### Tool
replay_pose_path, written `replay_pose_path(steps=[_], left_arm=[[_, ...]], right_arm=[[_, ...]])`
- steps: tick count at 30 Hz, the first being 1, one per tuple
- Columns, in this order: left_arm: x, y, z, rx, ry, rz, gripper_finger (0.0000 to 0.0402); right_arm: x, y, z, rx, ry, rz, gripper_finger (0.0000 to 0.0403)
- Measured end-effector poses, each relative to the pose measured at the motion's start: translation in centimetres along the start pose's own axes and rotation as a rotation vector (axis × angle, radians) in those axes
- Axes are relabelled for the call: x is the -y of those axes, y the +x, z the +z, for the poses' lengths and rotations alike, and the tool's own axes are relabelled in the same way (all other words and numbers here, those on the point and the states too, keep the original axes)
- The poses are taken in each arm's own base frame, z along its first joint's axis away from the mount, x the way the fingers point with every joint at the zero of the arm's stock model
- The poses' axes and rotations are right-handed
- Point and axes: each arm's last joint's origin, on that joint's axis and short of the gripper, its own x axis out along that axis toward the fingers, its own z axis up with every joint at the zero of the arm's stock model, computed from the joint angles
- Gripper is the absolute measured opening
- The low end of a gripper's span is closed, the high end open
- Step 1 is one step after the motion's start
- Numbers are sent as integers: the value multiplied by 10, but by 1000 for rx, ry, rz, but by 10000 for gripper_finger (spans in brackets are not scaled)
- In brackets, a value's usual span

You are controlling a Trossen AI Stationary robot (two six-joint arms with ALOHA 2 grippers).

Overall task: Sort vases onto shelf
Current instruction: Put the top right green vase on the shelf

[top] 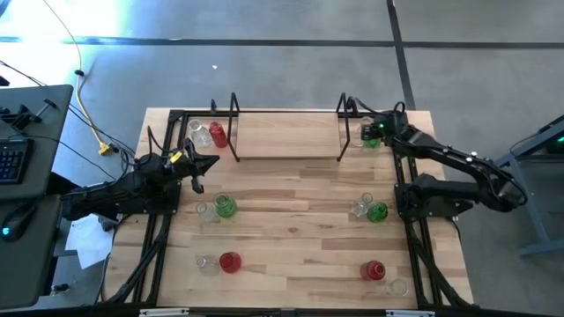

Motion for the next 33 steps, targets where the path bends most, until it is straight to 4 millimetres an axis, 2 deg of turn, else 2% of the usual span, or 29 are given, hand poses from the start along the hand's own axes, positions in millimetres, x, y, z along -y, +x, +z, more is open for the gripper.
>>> replay_pose_path(steps=[10, 14, 19, 25, 29, 33], left_arm=[[0, 0, 1, 12, -1, 0, 3], [0, 0, 1, 15, -1, 0, 3], [0, 0, 2, 16, -1, 0, 3], [0, 0, 2, 18, -1, 0, 3], [0, 0, 2, 19, -1, 0, 3], [0, 0, 2, 19, -1, 0, 3]], right_arm=[[0, 3, -1, 4, -23, -28, 122], [1, -2, 2, 0, -28, -29, 118], [4, -19, 15, -42, -45, -55, 132], [3, -56, 42, -105, -63, -73, 123], [0, -94, 70, -63, -76, -55, 123], [-6, -136, 101, 52, -56, 58, 125]])
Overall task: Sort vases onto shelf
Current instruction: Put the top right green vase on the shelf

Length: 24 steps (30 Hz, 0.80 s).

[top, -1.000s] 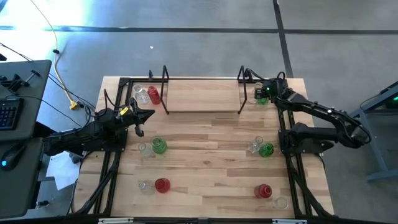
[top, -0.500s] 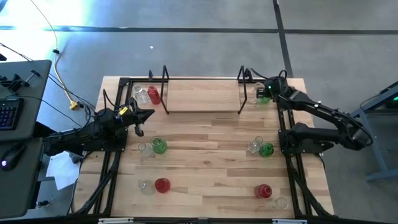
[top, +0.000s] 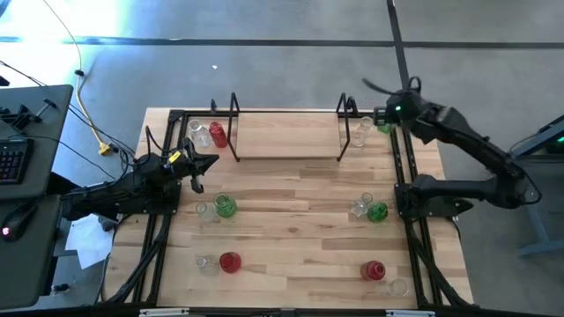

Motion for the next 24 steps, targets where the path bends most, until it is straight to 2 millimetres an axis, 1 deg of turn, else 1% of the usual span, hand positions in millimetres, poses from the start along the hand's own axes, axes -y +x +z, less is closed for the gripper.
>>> replay_pose_path(steps=[2, 4, 7, 9, 14, 17, 21, 24], left_arm=[[0, 0, 0, 1, 0, 0, 3], [0, 0, 0, 3, 0, 0, 3], [0, 0, 0, 4, 0, 0, 3], [0, 0, 1, 11, 0, 0, 3], [0, 0, 4, 46, -2, 1, 3], [0, 0, 5, 48, -2, 0, 3], [0, 0, 5, 47, -2, 1, 3], [0, 0, 5, 48, -2, 1, 3]], right_arm=[[-5, -16, 15, 68, -3, 76, 125], [-14, -27, 27, 126, -22, 143, 125], [-35, -31, 41, 187, -78, 221, 124], [-53, -29, 47, 203, -128, 274, 124], [-103, -14, 63, 219, -257, 427, 124], [-129, -3, 72, 219, -324, 457, 124], [-156, 24, 78, 190, -388, 420, 124], [-171, 51, 75, 133, -410, 416, 124]])
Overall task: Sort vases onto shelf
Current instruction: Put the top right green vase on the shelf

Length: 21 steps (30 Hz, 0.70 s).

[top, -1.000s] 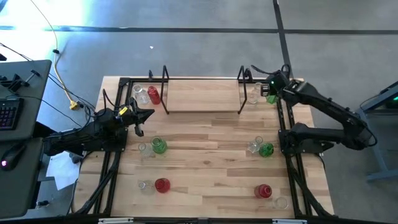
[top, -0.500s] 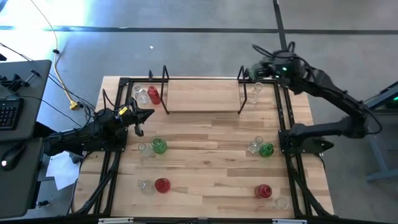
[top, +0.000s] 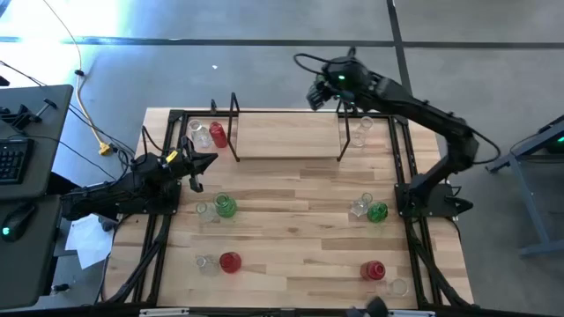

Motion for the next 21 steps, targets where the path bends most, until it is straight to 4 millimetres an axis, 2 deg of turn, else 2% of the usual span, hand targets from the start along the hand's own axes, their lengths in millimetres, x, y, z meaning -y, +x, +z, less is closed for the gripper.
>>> replay_pose_path(steps=[4, 7, 16, 21], left_arm=[[0, 0, 0, 0, -1, 0, 3], [0, 0, 0, -1, -7, 0, 3], [0, 0, 0, -2, -11, 0, 3], [0, 0, 0, -2, -11, -1, 3]], right_arm=[[-3, 37, -18, -107, -3, -18, 124], [-6, 53, -31, -156, -10, -65, 124], [-8, 83, -72, -165, 125, -119, 124], [-6, 92, -89, -157, 160, -153, 124]])
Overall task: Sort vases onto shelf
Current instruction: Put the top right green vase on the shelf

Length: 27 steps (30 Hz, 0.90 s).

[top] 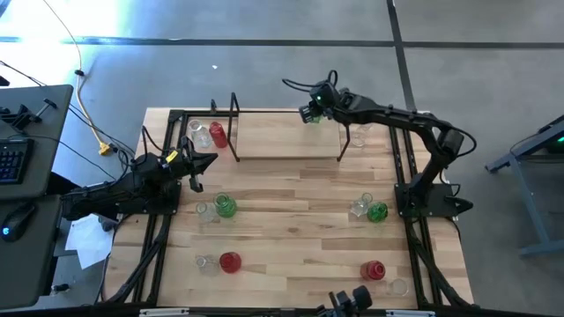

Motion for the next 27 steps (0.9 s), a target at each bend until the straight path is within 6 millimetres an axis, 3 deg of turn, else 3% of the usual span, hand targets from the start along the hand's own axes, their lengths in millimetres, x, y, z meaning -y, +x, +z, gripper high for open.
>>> replay_pose_path(steps=[8, 27], left_arm=[[0, 0, 0, 0, 0, 0, 3], [0, 0, 0, 0, -8, 0, 3]], right_arm=[[7, 13, -18, -15, 64, -32, 124], [9, 16, -21, 11, 114, -125, 124]])
